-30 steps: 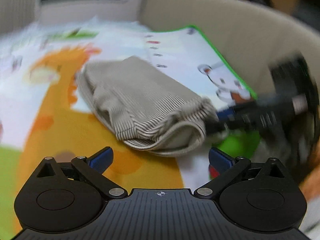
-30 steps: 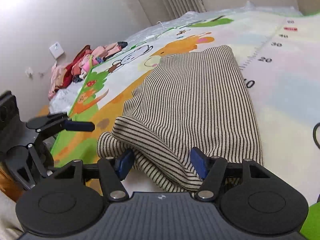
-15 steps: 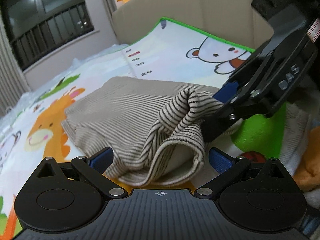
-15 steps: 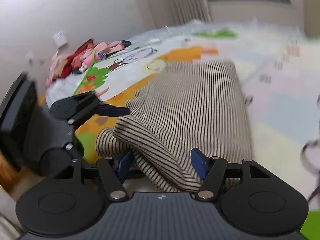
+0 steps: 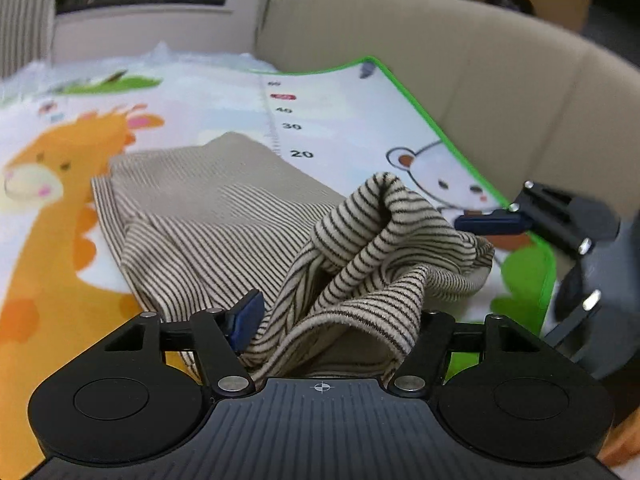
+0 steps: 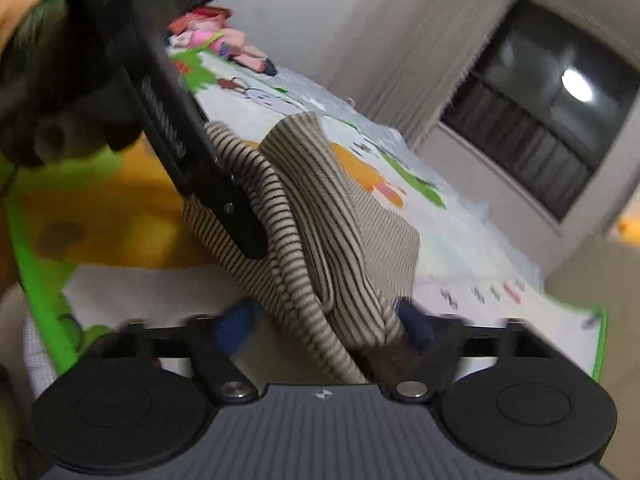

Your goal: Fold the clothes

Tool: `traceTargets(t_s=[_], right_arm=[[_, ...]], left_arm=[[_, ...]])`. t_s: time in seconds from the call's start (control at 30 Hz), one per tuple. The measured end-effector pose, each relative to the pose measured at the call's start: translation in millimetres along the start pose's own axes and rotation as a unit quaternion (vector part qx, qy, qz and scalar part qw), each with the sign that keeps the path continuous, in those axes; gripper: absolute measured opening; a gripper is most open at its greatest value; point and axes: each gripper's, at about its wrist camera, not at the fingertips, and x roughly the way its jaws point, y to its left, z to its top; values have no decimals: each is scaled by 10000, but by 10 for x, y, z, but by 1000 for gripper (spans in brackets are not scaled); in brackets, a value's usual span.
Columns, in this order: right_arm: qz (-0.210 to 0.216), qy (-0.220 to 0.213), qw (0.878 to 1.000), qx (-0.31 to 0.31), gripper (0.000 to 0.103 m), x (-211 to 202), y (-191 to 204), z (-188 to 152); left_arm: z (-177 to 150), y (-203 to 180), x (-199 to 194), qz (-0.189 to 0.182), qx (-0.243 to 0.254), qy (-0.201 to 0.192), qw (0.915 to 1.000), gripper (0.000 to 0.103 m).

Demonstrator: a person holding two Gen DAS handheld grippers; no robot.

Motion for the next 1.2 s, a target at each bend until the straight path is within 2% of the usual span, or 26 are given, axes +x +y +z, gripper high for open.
traceTargets(t_s=[0.1,0.17,0.23,0.3,0.4,0.47,0.53,0.6,0.7,0.87,1.0,1.03,1.07,1.2], right_arm=[[326,35,9986,415,37,-19,-141,81],[474,69,9973,562,33,-92,-214,139],[586,109,9962,641,31,-195,-277,199],[698,149,9948,720,31,-299,-340,260],[866,208,9925,838,31,-454,-434,350],[978,248,9907,916,31,-558,-497,411],[1081,295,9887,997,31,-598,-565,471],[1141,384,9867,1091,31,-297,-659,527],[1229,517,9834,1232,32,155,-800,611],[1376,739,9768,1465,46,908,-1035,751],[1482,889,9709,1658,59,1479,-1206,848],[1478,846,9701,1730,61,1530,-1201,827],[1470,810,9694,1791,65,1571,-1194,807],[1433,804,9677,1910,69,1674,-1213,715]], left_arm=[[-30,9,-122,14,-29,-14,10000,70],[-6,61,-310,-132,-54,-158,9998,82],[46,183,-535,-344,-306,-452,9979,91],[150,342,-687,-314,-643,-785,9943,92],[339,581,-663,-60,-1055,-1035,9890,84],[412,677,-457,-3,-1188,-904,9888,71],[463,747,-212,38,-1244,-685,9899,67],[442,739,39,201,-1067,-323,9936,65],[368,770,289,341,-889,79,9954,66],[207,826,199,293,-763,131,9966,67],[162,949,-2,480,-931,-10,9945,67],[158,993,-75,543,-999,-82,9935,70],[166,1025,-165,589,-1071,-197,9923,74],[307,983,-527,629,-1093,-829,9885,76]])
